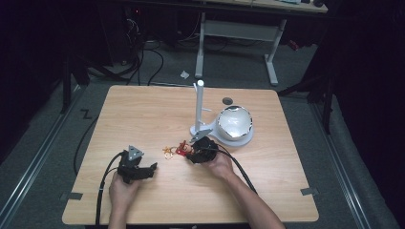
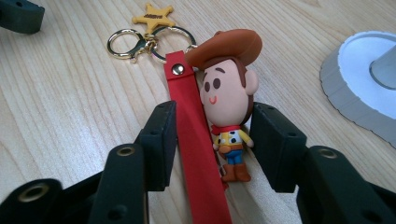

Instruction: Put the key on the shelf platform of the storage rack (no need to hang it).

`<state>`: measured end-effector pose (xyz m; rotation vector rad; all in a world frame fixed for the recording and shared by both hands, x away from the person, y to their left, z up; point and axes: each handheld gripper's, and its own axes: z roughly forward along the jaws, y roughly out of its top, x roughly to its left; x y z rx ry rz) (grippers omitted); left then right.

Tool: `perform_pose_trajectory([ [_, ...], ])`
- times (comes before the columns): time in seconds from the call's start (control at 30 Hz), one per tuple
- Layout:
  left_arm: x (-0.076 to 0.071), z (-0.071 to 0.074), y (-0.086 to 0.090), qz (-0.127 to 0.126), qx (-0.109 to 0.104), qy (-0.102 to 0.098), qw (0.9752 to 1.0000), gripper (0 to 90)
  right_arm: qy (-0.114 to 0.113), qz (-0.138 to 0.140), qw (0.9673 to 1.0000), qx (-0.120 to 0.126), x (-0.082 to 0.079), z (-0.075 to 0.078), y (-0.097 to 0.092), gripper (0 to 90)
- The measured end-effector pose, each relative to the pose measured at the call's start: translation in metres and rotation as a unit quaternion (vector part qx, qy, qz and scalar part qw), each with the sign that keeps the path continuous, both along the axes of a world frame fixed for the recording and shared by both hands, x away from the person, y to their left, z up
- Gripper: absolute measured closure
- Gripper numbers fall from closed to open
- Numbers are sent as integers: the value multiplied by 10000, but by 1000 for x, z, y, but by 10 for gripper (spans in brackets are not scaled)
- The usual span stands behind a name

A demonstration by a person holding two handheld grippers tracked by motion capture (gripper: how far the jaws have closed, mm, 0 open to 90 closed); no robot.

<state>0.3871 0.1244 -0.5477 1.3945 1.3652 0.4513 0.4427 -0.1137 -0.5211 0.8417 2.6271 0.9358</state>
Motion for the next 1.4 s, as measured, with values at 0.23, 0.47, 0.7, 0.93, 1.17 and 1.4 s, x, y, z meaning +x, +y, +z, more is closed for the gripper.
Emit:
perform_pose_trajectory([
  [0.23,0,0,0,0,-2,0,10000,207,-156,162,9997,-96,-4,1,1,685],
  [0.47,0,0,0,0,-1,1,10000,207,-150,132,9998,-74,-6,2,0,694],
  [0.7,0,0,0,0,0,2,10000,207,-164,35,9996,245,-8,14,-10,698],
  [0.93,0,0,0,1,-2,2,10000,207,-239,-25,9978,613,-14,29,-20,699],
  [1.17,0,0,0,1,0,2,10000,207,-312,-50,9962,808,-23,46,-33,699],
  [1.4,0,0,0,1,-1,1,10000,207,-349,-20,9951,925,-33,58,-46,700],
])
